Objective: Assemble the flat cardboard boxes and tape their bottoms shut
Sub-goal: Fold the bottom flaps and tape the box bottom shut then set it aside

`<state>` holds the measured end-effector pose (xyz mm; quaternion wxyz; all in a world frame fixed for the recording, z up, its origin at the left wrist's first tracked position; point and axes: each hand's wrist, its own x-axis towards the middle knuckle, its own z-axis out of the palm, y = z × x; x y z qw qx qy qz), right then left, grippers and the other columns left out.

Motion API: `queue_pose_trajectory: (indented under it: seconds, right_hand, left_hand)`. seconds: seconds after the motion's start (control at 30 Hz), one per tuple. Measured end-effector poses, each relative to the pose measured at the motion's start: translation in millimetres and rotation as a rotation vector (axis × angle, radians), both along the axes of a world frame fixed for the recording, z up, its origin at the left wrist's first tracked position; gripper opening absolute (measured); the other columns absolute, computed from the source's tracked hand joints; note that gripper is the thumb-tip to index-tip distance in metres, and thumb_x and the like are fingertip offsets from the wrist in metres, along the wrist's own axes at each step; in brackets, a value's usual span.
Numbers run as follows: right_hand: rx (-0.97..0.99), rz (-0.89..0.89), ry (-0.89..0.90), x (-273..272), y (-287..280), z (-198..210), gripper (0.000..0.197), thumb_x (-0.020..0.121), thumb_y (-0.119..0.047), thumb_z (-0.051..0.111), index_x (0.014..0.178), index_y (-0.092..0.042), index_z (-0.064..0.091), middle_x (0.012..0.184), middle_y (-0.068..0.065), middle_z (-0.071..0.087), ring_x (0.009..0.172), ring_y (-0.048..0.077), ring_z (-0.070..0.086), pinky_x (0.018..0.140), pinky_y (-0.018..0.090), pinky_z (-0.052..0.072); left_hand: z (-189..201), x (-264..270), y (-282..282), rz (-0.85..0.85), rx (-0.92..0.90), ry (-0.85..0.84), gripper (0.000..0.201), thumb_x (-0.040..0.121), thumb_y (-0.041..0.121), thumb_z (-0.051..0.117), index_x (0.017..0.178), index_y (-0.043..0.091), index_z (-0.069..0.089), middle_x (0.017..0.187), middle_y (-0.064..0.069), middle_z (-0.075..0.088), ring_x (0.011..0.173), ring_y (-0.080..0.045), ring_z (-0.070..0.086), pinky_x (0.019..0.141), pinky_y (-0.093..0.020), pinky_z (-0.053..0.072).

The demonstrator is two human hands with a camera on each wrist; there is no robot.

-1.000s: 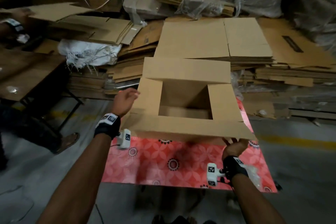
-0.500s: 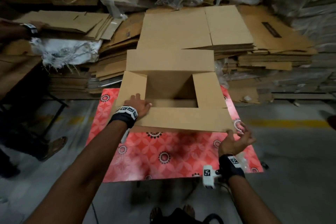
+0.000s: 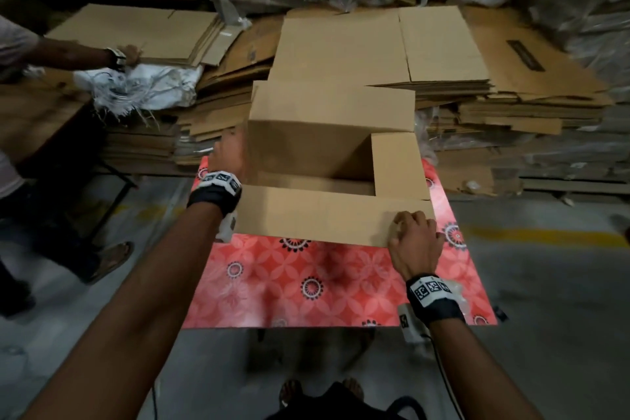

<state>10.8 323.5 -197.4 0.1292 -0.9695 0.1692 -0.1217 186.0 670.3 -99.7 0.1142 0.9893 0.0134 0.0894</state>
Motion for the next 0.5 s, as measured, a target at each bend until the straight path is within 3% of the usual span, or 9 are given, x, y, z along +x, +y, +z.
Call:
queue_pose_trajectory:
  seconds: [0.13, 0.2, 0.27, 0.33, 0.4, 0.5]
  right_hand:
    - [-0.041, 0.065, 0.056, 17, 7, 3, 0.045, 0.08, -0.025, 0.06, 0.125, -0.027, 0.055, 0.116, 0.009, 0.049, 0.105, 0.033, 0.043, 0.085, 0.051, 0.042]
    - [-0.062, 0.102, 0.079, 30, 6, 5, 0.046, 0.084, -0.029, 0.057, 0.13, -0.032, 0.052, 0.117, 0.008, 0.047, 0.107, 0.035, 0.043, 0.086, 0.055, 0.042]
    - [-0.082, 0.125, 0.11, 45, 5, 8, 0.044, 0.093, -0.043, 0.048, 0.137, -0.039, 0.049, 0.122, 0.009, 0.046, 0.11, 0.037, 0.043, 0.089, 0.058, 0.04]
    - [-0.12, 0.154, 0.174, 57, 7, 8, 0.04, 0.098, -0.058, 0.038, 0.136, -0.047, 0.048, 0.127, 0.009, 0.044, 0.115, 0.04, 0.041, 0.092, 0.06, 0.036]
    - [-0.155, 0.171, 0.241, 67, 11, 7, 0.041, 0.099, -0.066, 0.028, 0.127, -0.048, 0.051, 0.128, 0.009, 0.042, 0.116, 0.04, 0.038, 0.093, 0.059, 0.033]
    - [-0.173, 0.13, 0.281, 75, 13, 9, 0.053, 0.097, -0.068, 0.022, 0.116, -0.039, 0.061, 0.125, 0.01, 0.041, 0.112, 0.037, 0.036, 0.088, 0.054, 0.033]
  left_hand:
    - [2, 2, 45, 0.28, -0.152, -0.03, 0.048, 0.083, 0.003, 0.064, 0.128, 0.0, 0.049, 0.133, -0.032, 0.046, 0.121, -0.054, 0.048, 0.097, -0.058, 0.046]
    - [-10, -7, 59, 0.376, -0.038, 0.101, 0.055, 0.086, 0.023, 0.067, 0.134, 0.004, 0.049, 0.148, -0.033, 0.033, 0.138, -0.055, 0.03, 0.108, -0.066, 0.034]
    - [-32, -17, 69, 0.353, 0.078, 0.273, 0.065, 0.093, 0.057, 0.055, 0.142, 0.013, 0.05, 0.161, -0.026, 0.02, 0.148, -0.053, 0.011, 0.114, -0.072, 0.015]
    - [-53, -28, 68, 0.265, 0.093, 0.378, 0.084, 0.089, 0.081, 0.031, 0.145, 0.02, 0.048, 0.164, -0.019, 0.024, 0.151, -0.049, 0.007, 0.115, -0.073, 0.006]
    - [-67, -41, 59, 0.215, 0.029, 0.413, 0.098, 0.084, 0.09, 0.022, 0.15, 0.02, 0.042, 0.161, -0.015, 0.032, 0.152, -0.045, 0.013, 0.117, -0.072, 0.006]
    - [-81, -45, 47, 0.221, -0.071, 0.46, 0.109, 0.082, 0.093, 0.028, 0.159, 0.017, 0.024, 0.165, -0.014, 0.026, 0.152, -0.046, 0.015, 0.118, -0.068, 0.012]
